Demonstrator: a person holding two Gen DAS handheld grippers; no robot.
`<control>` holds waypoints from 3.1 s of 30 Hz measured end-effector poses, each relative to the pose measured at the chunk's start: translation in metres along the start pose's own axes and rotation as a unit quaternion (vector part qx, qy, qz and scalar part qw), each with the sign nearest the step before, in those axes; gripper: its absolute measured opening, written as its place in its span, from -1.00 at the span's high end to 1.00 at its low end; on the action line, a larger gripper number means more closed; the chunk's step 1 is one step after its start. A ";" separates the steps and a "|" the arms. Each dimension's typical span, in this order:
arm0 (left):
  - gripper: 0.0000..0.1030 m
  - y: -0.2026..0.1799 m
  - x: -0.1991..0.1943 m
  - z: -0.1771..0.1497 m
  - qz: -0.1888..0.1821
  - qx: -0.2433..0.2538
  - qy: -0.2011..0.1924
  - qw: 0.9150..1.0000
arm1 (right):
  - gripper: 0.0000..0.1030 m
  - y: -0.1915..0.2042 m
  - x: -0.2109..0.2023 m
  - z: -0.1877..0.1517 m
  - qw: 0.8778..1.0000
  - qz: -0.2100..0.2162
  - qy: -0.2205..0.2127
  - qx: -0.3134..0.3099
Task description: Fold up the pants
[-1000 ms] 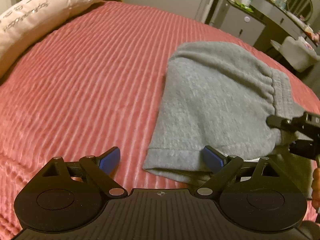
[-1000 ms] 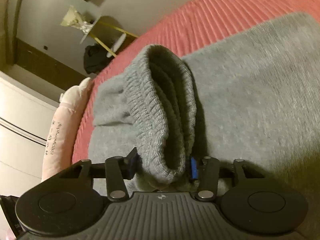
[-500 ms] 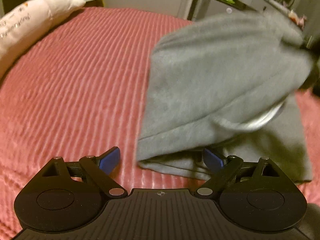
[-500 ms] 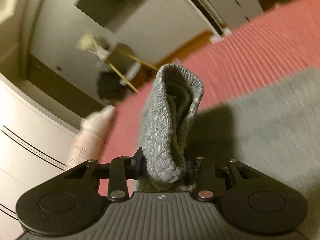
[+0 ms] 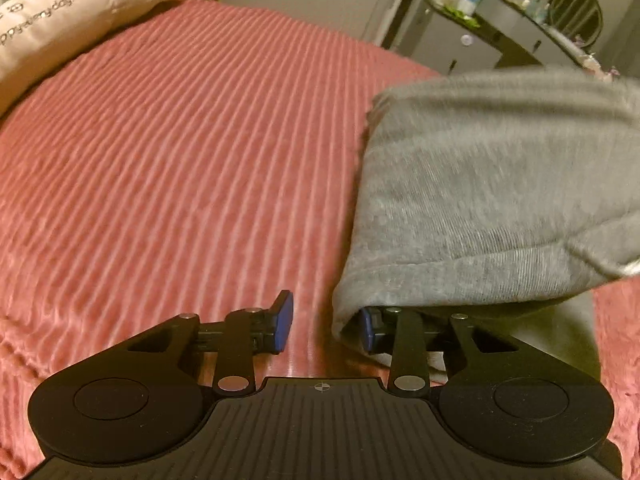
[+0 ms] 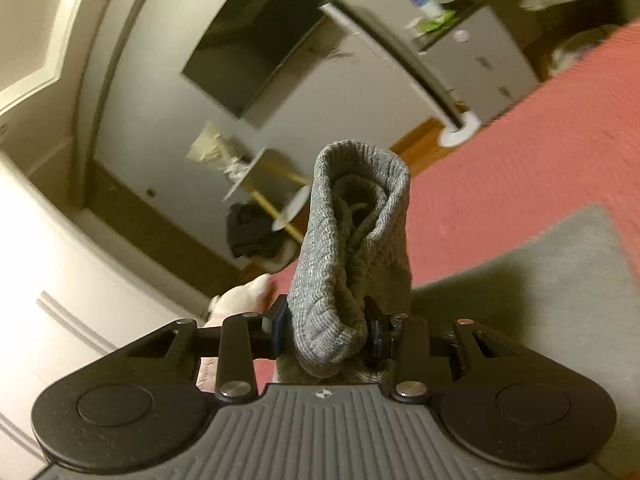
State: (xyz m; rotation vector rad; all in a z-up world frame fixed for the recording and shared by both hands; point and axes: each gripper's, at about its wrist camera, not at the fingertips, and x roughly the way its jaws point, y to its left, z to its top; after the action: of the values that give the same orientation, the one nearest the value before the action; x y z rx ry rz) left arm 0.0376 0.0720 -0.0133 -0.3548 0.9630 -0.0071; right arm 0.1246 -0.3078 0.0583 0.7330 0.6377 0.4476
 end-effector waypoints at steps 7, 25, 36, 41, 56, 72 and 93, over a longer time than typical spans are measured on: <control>-0.01 0.003 0.001 0.002 -0.002 0.011 0.035 0.999 | 0.17 -0.077 -0.018 -0.020 0.995 -0.103 0.000 0.011; -0.29 -0.021 -0.013 0.006 -0.014 0.032 0.013 0.999 | -0.37 -0.129 0.013 -0.049 0.986 -0.137 0.078 0.048; -0.65 0.000 -0.041 0.016 -0.005 0.017 -0.025 1.000 | -0.31 -0.143 0.017 -0.053 0.988 -0.097 0.097 0.074; -0.65 -0.017 -0.028 0.023 -0.010 0.040 -0.018 0.999 | 0.24 -0.112 0.022 -0.046 0.988 -0.128 0.075 0.035; -0.69 -0.057 0.011 0.023 0.046 0.134 0.009 0.990 | 0.17 -0.110 0.006 -0.050 0.973 -0.217 0.043 -0.059; -0.76 -0.086 0.000 0.011 0.062 0.183 -0.041 0.980 | 0.18 -0.042 -0.028 -0.055 0.960 -0.251 -0.072 -0.096; -0.76 -0.063 0.009 -0.028 0.061 0.184 0.013 0.981 | 0.36 -0.073 -0.029 -0.102 0.954 -0.292 0.044 -0.043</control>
State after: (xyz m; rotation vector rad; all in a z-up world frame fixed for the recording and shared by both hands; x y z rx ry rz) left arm 0.0301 0.0032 -0.0160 0.0451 0.9857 -0.0773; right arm 0.0463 -0.3251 -0.0423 0.4113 0.8754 -0.0400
